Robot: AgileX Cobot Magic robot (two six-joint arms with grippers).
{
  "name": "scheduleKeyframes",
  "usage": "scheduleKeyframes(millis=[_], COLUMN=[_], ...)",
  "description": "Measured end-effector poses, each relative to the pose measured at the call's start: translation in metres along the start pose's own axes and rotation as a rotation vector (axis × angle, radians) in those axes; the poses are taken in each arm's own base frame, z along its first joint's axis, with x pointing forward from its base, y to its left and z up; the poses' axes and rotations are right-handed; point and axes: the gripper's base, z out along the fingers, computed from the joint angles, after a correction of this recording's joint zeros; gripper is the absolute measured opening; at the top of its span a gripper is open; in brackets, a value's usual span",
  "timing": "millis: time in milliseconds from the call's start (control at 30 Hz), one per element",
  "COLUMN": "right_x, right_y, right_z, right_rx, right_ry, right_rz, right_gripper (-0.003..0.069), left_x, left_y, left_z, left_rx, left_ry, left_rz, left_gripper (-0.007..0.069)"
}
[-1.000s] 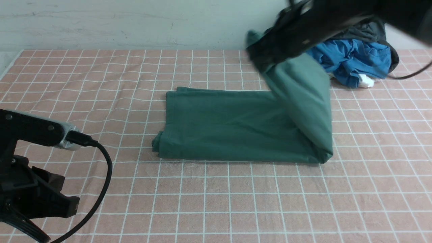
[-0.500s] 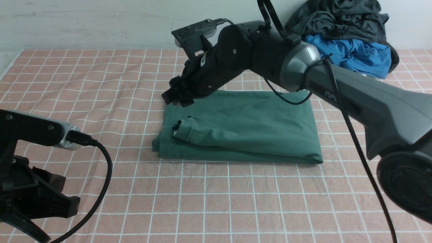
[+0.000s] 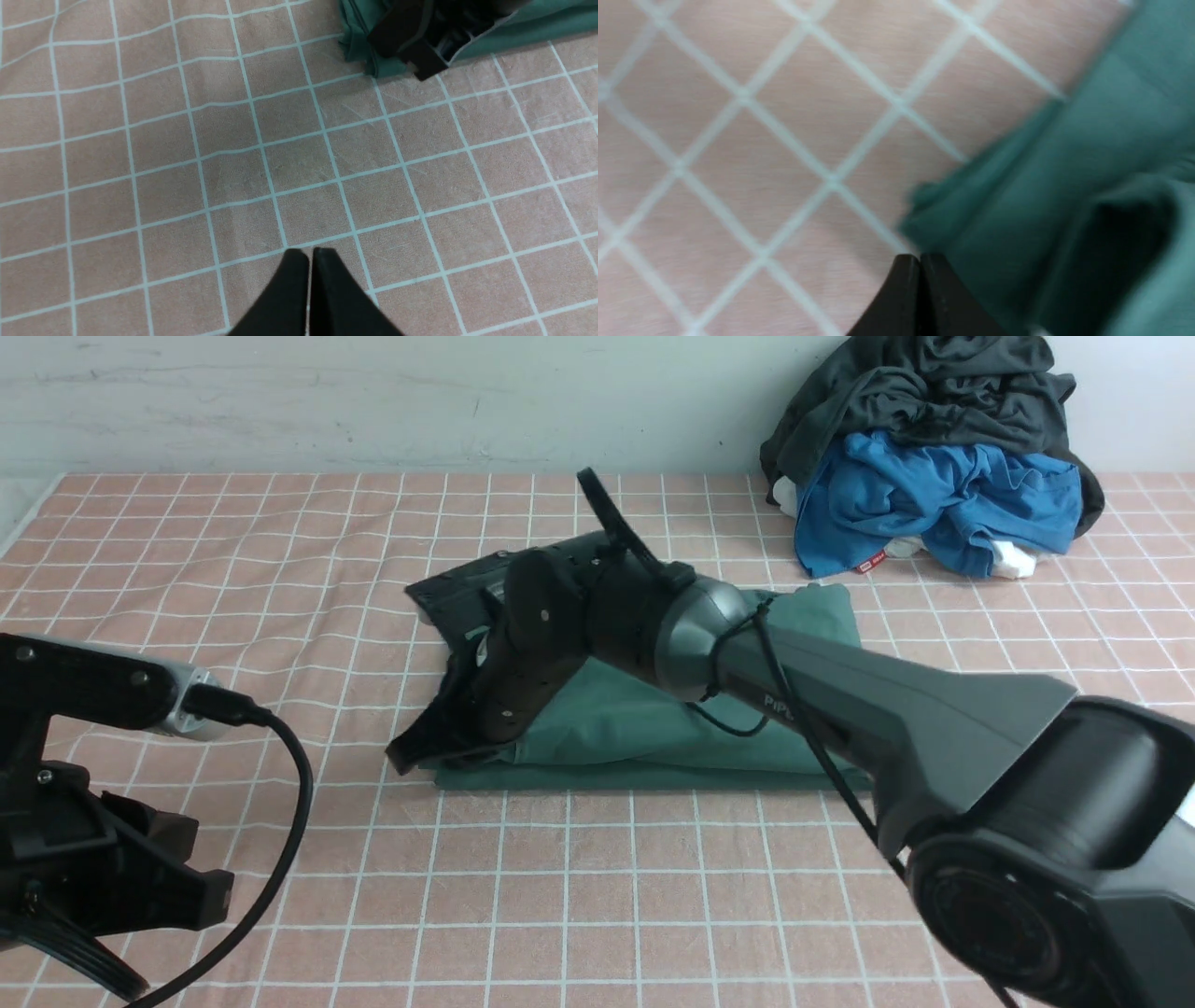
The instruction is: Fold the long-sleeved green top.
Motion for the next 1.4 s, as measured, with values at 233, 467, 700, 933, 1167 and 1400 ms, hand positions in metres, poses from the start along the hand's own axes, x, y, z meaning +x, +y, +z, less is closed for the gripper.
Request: scheduleKeyframes(millis=[233,467,700,933,1167,1400], right_x=[-0.037,-0.018,0.07,0.175,0.225,0.249], right_y=[0.014,0.042,0.047,0.026,-0.006,-0.033], right_z=[-0.141,-0.289,-0.28,-0.252,-0.249,-0.25], right_rx=[0.14,0.038,-0.112,-0.045,0.059,0.145], right_ry=[-0.152,-0.255,-0.219,-0.249,-0.195,-0.011], right_rz=[-0.164,-0.196,-0.181,-0.141,0.015,0.147], right_gripper=[-0.0014,-0.0014,-0.0014,-0.0014,-0.0014,-0.0014], left_x=[0.0,0.0,0.0,0.0,0.0,0.0], left_y=[0.0,0.0,0.0,0.0,0.0,0.0], left_z=[0.0,0.0,0.0,0.0,0.0,0.0], left_rx=[0.0,0.0,0.0,0.0,0.0,0.0], left_ry=[0.0,0.0,0.0,0.0,0.0,0.0], left_rz=[0.007,0.007,0.007,0.007,0.007,0.007], left_gripper=[-0.0003,-0.0003,-0.0003,-0.0003,-0.0003,-0.0003])
